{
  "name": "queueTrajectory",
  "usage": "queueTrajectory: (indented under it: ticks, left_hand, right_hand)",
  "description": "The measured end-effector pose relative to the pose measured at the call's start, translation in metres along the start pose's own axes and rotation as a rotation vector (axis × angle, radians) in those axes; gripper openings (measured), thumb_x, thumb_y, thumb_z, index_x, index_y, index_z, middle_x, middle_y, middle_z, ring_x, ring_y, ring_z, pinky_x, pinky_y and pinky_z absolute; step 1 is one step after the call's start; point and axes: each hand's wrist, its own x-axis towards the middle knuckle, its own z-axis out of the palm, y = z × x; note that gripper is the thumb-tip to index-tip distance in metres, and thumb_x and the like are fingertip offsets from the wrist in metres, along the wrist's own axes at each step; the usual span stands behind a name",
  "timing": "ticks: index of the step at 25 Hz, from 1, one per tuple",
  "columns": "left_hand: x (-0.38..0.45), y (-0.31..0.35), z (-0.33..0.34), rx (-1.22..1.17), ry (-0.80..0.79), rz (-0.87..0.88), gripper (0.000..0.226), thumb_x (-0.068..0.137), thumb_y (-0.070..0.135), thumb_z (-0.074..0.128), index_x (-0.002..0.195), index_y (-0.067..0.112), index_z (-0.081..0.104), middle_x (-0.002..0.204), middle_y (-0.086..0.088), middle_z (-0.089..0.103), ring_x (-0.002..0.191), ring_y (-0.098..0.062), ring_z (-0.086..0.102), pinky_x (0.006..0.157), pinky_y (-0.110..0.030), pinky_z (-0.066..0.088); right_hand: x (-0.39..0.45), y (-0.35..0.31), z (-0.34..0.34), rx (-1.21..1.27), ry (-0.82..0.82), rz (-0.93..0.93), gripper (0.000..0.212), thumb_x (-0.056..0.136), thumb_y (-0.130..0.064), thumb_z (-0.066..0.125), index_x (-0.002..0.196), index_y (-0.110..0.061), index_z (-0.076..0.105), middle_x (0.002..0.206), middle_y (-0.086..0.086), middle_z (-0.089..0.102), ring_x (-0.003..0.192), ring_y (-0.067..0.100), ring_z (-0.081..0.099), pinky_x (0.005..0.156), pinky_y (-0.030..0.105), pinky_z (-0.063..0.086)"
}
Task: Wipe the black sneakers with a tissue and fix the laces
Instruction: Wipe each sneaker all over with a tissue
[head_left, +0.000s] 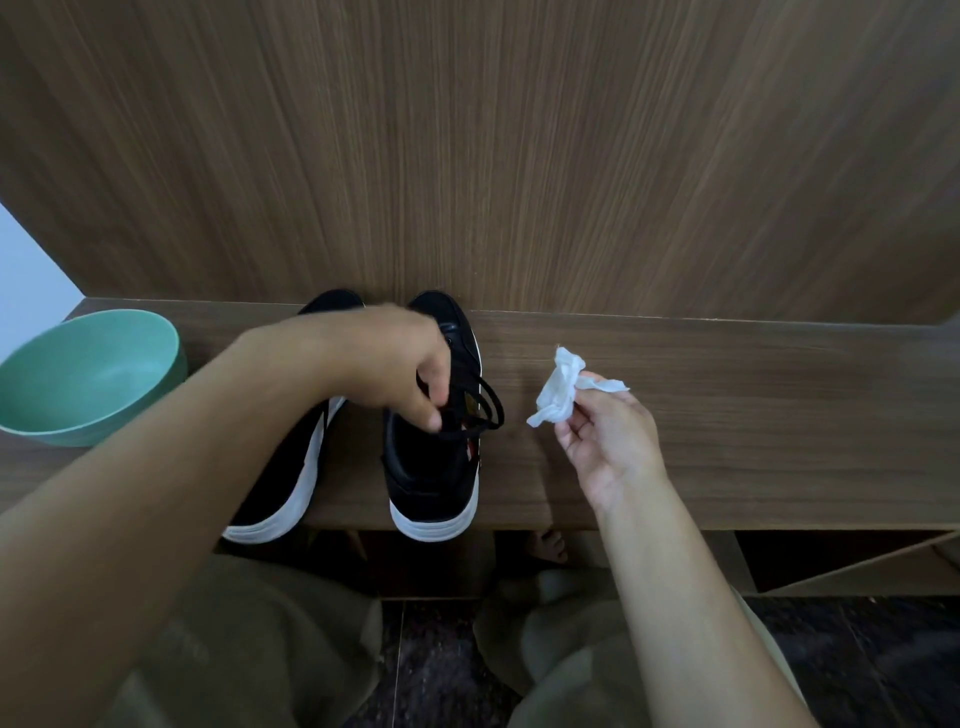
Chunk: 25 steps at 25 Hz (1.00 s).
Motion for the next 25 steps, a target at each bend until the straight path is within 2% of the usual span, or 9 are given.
queueTrajectory:
  ticks: [3,5,7,9,11,13,18,21,25]
  left_hand:
    - [0.029,0.010,0.001,0.050,0.307,0.027,0.036,0.087,0.045,0.055,0.120,0.031,0.056,0.121,0.008,0.057,0.118,-0.017,0.050,0.095,-0.039,0.042]
    - [0.055,0.029,0.015,0.177,0.091,0.049,0.062,0.082,0.062,0.050,0.135,0.033,0.039,0.134,0.006,0.049,0.132,-0.020,0.038,0.108,-0.052,0.023]
    - [0.073,0.045,0.035,0.335,-0.097,0.057,0.060,0.080,0.059,0.055,0.130,0.029,0.044,0.114,0.006,0.057,0.127,-0.020,0.043,0.111,-0.058,0.004]
    - [0.079,0.044,0.043,0.384,-0.006,0.103,0.032,0.085,0.040,0.059,0.113,0.025,0.058,0.102,0.008,0.063,0.116,-0.017,0.052,0.113,-0.055,0.006]
    - [0.076,0.030,0.039,0.293,0.180,0.166,0.017,0.086,0.027,0.057,0.101,0.028,0.065,0.101,0.011,0.066,0.106,-0.013,0.057,0.108,-0.046,0.027]
    - [0.062,0.015,0.035,0.109,0.344,0.190,0.014,0.085,0.028,0.059,0.096,0.032,0.067,0.100,0.014,0.066,0.101,-0.010,0.058,0.095,-0.036,0.040]
    - [0.017,-0.004,0.085,-0.315,0.865,0.016,0.016,0.078,0.023,0.071,0.094,0.025,0.074,0.096,0.010,0.052,0.095,-0.010,0.049,0.083,-0.019,0.037]
    - [0.009,-0.002,0.116,-0.498,0.959,-0.095,0.019,0.081,0.017,0.069,0.099,0.020,0.073,0.105,0.010,0.061,0.097,0.001,0.052,0.080,-0.002,0.034]
    - [0.005,0.011,0.134,-0.456,0.995,0.026,0.025,0.087,0.002,0.059,0.108,0.008,0.069,0.126,0.000,0.059,0.110,-0.002,0.055,0.095,-0.012,0.042]
  right_hand:
    - [0.002,0.000,0.000,0.010,0.010,0.001,0.017,0.089,0.001,0.056,0.096,-0.013,0.063,0.092,0.008,0.070,0.070,0.012,0.066,0.057,0.022,0.050]
    - [0.002,-0.001,0.000,0.020,0.011,-0.003,0.017,0.089,0.001,0.055,0.096,-0.012,0.063,0.092,0.009,0.069,0.070,0.013,0.066,0.056,0.022,0.050]
    - [0.002,-0.003,-0.003,0.028,0.018,-0.006,0.019,0.089,0.002,0.055,0.101,-0.010,0.063,0.093,0.009,0.069,0.068,0.012,0.066,0.052,0.020,0.050]
    - [0.004,-0.006,-0.006,0.034,0.025,-0.012,0.020,0.090,0.001,0.055,0.104,-0.010,0.064,0.094,0.009,0.070,0.068,0.011,0.067,0.052,0.020,0.050]
    - [0.006,-0.008,-0.007,0.045,0.020,-0.026,0.019,0.090,0.001,0.055,0.103,-0.010,0.063,0.091,0.008,0.070,0.067,0.011,0.066,0.053,0.020,0.050]
    - [0.007,-0.009,-0.005,0.043,0.013,-0.032,0.017,0.089,0.001,0.055,0.099,-0.011,0.063,0.088,0.007,0.070,0.065,0.011,0.066,0.055,0.020,0.050]
    - [0.004,-0.003,0.001,-0.007,-0.004,-0.006,0.017,0.088,0.001,0.055,0.091,-0.014,0.063,0.086,0.006,0.070,0.066,0.011,0.064,0.056,0.021,0.050]
    - [0.004,0.001,0.003,-0.021,0.003,-0.003,0.018,0.088,0.001,0.055,0.091,-0.014,0.064,0.088,0.007,0.070,0.066,0.012,0.065,0.053,0.020,0.051]
    - [0.002,0.005,0.006,-0.040,0.002,0.002,0.017,0.089,0.001,0.055,0.091,-0.014,0.063,0.086,0.008,0.070,0.070,0.014,0.064,0.055,0.022,0.049]
